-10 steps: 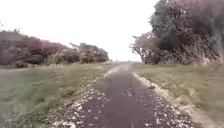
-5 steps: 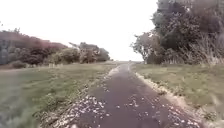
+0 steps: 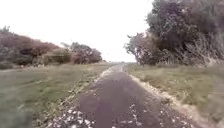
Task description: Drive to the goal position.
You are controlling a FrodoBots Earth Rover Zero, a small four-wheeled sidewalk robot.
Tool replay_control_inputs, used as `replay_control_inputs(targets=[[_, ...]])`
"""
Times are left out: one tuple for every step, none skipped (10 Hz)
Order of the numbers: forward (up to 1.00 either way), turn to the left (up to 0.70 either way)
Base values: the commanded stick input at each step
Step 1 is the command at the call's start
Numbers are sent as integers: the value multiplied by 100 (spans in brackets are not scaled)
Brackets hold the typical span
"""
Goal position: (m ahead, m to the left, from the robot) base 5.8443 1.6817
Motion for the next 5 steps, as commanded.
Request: replay_control_inputs(targets=[[100,0],[100,0],[100,0],[100,0],[100,0]])
